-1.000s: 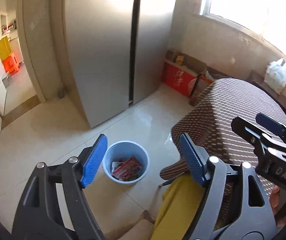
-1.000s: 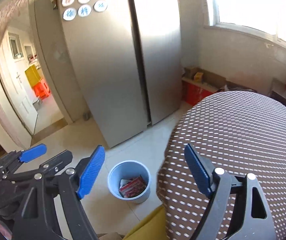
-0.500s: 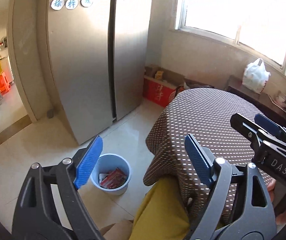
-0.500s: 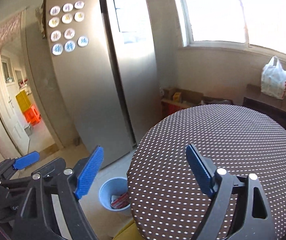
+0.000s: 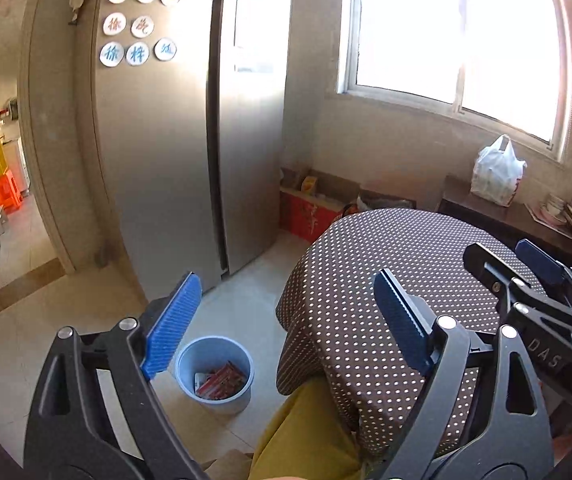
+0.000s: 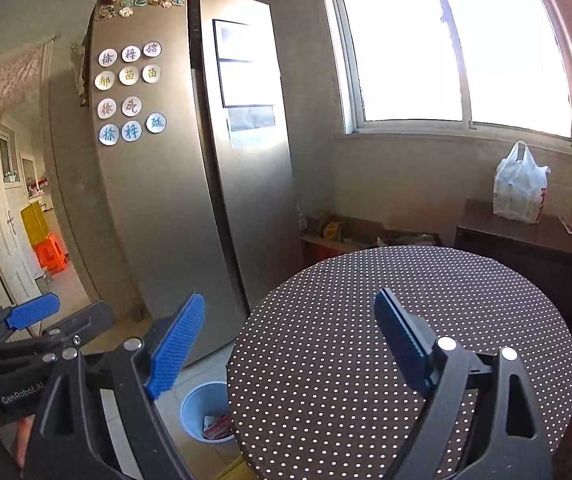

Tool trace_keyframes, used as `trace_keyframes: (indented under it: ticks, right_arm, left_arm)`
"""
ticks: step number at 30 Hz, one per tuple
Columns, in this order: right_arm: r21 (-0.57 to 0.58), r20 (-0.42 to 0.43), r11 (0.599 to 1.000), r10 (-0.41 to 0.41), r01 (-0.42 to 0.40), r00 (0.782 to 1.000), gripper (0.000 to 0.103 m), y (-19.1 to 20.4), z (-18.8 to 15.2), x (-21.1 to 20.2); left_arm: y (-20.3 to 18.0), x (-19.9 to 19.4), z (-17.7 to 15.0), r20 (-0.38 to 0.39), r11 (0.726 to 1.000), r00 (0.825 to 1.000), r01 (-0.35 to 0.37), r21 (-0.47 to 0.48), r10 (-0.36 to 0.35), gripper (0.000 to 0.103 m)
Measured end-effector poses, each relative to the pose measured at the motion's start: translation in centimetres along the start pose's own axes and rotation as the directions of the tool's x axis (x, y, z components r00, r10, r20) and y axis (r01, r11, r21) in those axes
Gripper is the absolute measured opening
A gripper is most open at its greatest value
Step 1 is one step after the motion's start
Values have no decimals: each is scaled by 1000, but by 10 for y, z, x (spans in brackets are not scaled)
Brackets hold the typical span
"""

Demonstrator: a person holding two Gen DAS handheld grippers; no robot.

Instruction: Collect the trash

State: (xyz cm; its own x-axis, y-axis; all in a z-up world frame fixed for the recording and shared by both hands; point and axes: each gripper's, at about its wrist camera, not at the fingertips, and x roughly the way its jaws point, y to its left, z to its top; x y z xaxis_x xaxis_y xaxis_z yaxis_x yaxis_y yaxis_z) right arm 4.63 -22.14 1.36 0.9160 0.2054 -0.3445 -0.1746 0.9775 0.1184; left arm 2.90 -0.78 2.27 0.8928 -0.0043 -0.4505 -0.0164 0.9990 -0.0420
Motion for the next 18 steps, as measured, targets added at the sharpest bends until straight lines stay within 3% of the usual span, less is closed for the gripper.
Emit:
trace_keyframes:
  ticks: [18]
  right_arm:
    - [-13, 55, 1000, -3, 4, 998, 87, -7, 4, -28]
  left_arm:
    - [-14, -23, 3, 50, 1000, 998, -24, -1, 24, 88]
